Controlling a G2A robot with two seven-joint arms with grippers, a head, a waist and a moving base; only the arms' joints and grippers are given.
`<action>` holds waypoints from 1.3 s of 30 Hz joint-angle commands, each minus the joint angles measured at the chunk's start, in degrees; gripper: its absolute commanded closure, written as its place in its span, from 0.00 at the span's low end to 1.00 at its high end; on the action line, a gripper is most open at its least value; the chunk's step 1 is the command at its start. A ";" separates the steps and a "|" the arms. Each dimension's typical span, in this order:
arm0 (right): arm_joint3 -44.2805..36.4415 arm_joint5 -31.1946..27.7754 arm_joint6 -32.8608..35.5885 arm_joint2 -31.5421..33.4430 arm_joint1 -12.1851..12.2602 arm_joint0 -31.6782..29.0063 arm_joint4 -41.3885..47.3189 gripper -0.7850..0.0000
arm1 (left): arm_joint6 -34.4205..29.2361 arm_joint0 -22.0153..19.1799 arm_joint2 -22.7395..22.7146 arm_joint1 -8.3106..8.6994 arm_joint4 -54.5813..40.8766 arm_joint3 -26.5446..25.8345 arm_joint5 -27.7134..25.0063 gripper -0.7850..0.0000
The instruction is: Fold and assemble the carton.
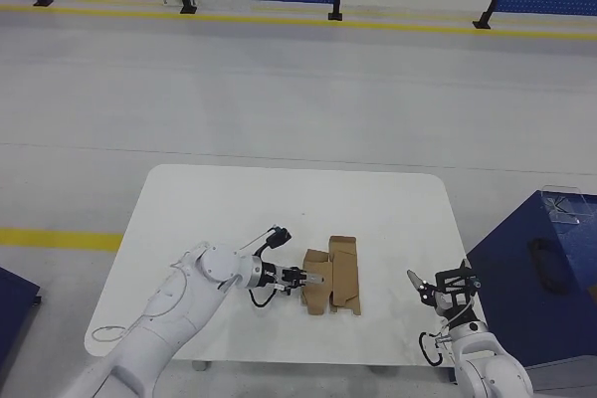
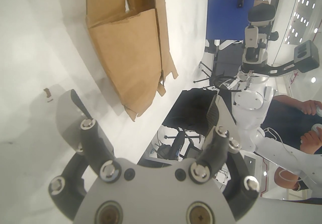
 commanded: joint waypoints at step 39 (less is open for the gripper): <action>0.00 0.00 0.00 0.00 0.00 0.00 0.00 0.00 | -1.35 12.12 -19.37 5.09 -5.01 -27.28 -27.38 1.00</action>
